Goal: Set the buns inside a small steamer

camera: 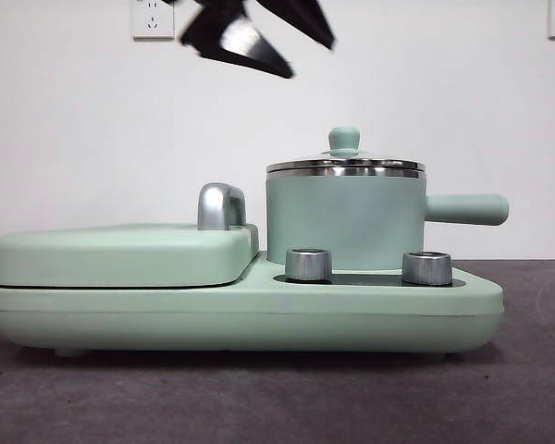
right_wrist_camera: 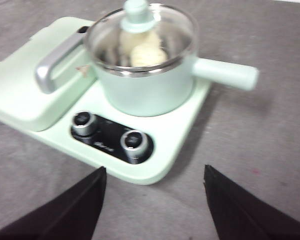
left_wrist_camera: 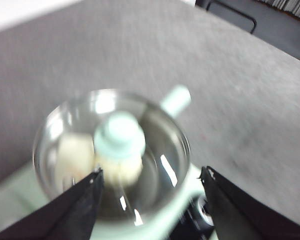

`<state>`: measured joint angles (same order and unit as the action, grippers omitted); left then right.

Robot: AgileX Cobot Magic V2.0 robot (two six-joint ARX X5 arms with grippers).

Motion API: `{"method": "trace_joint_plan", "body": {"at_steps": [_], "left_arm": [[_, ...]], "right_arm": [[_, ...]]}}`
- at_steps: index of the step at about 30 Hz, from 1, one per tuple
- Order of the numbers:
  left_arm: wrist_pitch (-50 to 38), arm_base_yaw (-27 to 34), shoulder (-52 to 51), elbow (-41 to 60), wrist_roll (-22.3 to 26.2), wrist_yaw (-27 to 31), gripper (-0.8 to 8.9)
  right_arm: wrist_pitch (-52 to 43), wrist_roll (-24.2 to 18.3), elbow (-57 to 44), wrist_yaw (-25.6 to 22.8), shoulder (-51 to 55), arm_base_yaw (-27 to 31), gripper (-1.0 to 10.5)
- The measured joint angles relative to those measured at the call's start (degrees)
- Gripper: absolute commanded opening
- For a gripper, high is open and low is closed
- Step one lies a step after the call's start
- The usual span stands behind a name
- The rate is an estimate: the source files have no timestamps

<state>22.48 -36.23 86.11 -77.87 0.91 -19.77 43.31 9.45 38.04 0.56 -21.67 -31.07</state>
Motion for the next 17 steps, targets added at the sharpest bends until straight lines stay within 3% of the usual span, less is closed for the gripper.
{"method": "trace_joint_plan", "body": {"at_steps": [5,17], "left_arm": [[7.5,1.7,-4.8,1.9,-2.3,-1.4,3.18],[8.1,8.0,-26.3,21.9,-6.6,-1.5,3.16]], "right_arm": [[-3.3,0.0,0.0,4.7,-4.5,0.0,3.0],[-17.8,0.0,0.9,13.1,-21.7,-1.3,3.0]]}}
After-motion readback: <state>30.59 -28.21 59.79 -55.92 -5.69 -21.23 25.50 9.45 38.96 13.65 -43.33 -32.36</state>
